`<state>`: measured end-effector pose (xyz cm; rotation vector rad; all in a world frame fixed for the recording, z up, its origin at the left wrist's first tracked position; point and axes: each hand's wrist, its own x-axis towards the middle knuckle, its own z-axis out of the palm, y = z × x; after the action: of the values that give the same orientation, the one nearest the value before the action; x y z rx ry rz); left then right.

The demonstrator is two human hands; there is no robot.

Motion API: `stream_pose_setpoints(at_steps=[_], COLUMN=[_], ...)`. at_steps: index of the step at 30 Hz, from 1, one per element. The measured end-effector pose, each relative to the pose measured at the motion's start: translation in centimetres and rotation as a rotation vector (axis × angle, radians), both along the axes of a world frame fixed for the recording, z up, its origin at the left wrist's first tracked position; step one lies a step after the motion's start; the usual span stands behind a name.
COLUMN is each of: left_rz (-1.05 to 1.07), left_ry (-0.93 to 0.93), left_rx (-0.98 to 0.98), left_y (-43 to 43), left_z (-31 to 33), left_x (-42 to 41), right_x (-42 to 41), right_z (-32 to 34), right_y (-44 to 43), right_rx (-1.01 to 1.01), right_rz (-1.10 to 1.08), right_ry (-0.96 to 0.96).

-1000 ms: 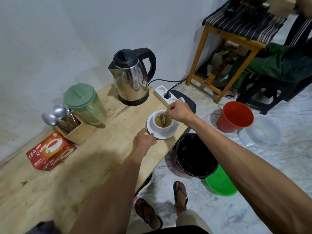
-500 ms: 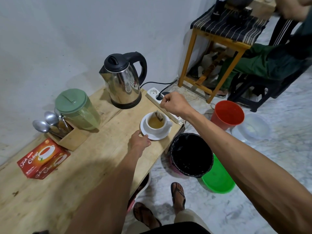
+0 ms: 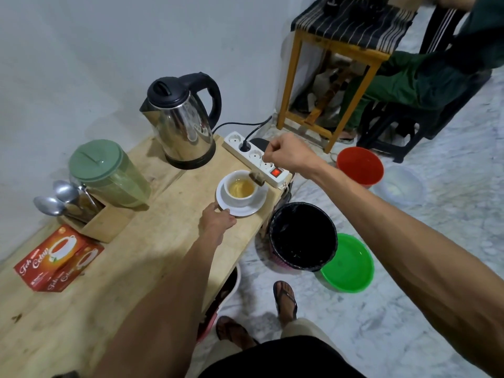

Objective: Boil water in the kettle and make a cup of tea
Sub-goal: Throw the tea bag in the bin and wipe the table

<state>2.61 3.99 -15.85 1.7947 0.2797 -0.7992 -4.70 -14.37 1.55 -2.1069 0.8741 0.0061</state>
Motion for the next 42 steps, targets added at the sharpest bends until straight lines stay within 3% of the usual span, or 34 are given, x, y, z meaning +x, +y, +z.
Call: stream_pose_setpoints(at_steps=[10, 21, 27, 34, 42], left_rz=[0.088, 0.018, 0.114, 0.186, 0.272], left_ry=[0.011, -0.151, -0.162, -0.179, -0.139], left_rx=[-0.07, -0.02, -0.082, -0.149, -0.127], left_y=[-0.3, -0.2, -0.3, -0.2, -0.6], left_z=[-0.6, -0.5, -2.4, -3.0, -2.7], left_x=[-0.8, -2.0, -2.2, -2.8, -3.0], right_x=[-6.8, -10.8, -10.9, -10.8, -8.4], right_z=[-1.3, -16.4, -22.9, -26.3, -23.8], right_y=[-5.0, -8.3, -9.8, -10.4, -8.8], right_rx=[0.027, -0.123, -0.16, -0.163, -0.16], right_rz=[0.022, 0.042, 0.094, 0.153, 0.221], right_ry=[0.109, 0.527, 0.628, 0.651, 0.545])
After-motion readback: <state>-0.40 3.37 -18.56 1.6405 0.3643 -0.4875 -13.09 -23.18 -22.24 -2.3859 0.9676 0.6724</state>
